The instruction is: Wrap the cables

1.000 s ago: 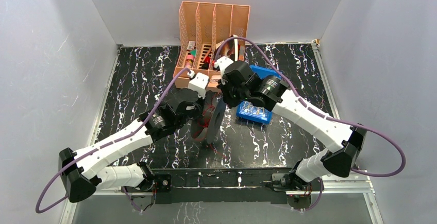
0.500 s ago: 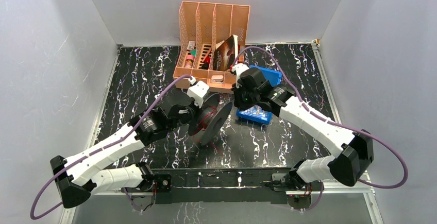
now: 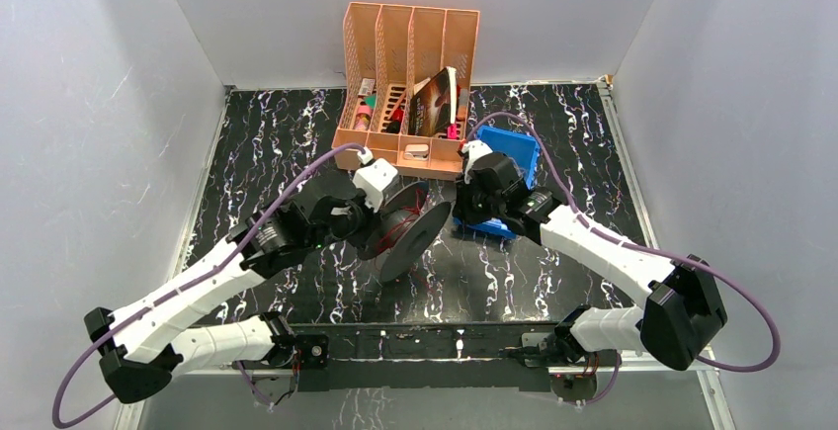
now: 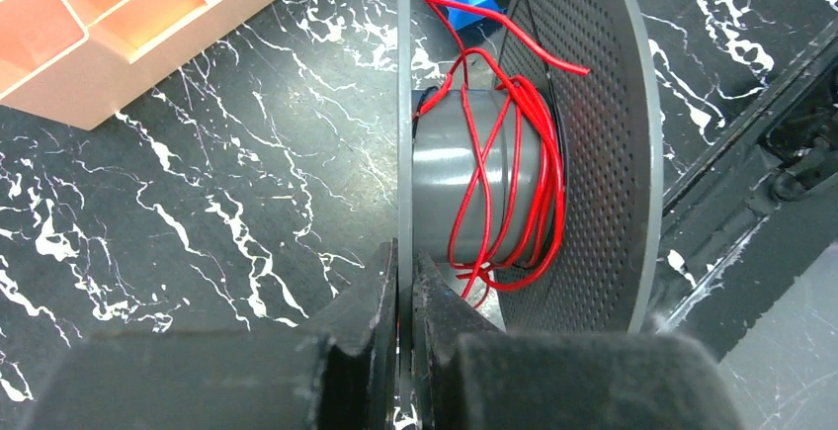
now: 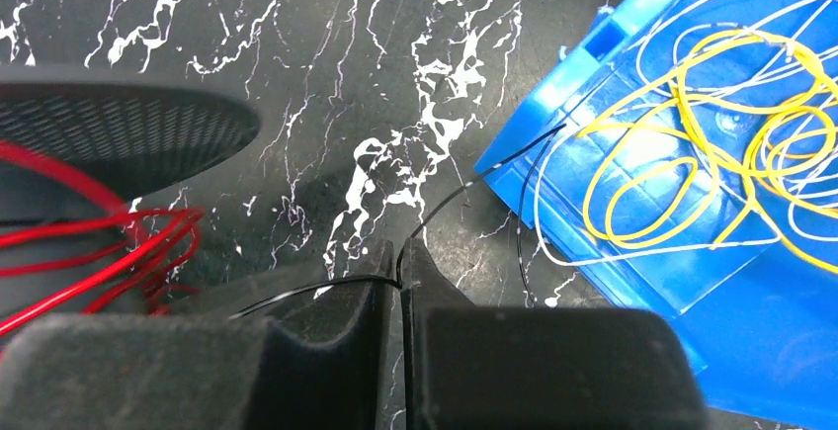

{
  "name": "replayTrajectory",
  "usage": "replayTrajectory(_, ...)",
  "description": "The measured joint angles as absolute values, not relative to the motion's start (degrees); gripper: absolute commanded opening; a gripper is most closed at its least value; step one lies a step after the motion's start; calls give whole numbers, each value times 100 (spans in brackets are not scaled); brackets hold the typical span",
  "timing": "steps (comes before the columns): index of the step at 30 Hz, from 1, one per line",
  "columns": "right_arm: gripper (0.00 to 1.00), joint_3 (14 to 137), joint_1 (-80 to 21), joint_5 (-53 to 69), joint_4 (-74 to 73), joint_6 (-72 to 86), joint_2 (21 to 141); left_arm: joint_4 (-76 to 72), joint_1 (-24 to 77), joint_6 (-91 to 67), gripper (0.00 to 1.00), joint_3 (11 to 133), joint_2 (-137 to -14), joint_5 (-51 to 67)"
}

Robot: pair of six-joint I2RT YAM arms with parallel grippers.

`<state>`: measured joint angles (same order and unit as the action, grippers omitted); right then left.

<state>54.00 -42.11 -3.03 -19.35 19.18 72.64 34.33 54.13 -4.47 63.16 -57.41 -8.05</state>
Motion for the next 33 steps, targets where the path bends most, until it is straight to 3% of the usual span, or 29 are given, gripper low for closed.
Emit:
replayTrajectory(23,42,3603,-4088,152,-163,2773,6941,4082,5413,-602,0,7365,-5378,-362)
replayTrajectory(33,50,3192,-4088,-180,-161,3011,6060,4209,5413,-602,0,7741,-5400,-502)
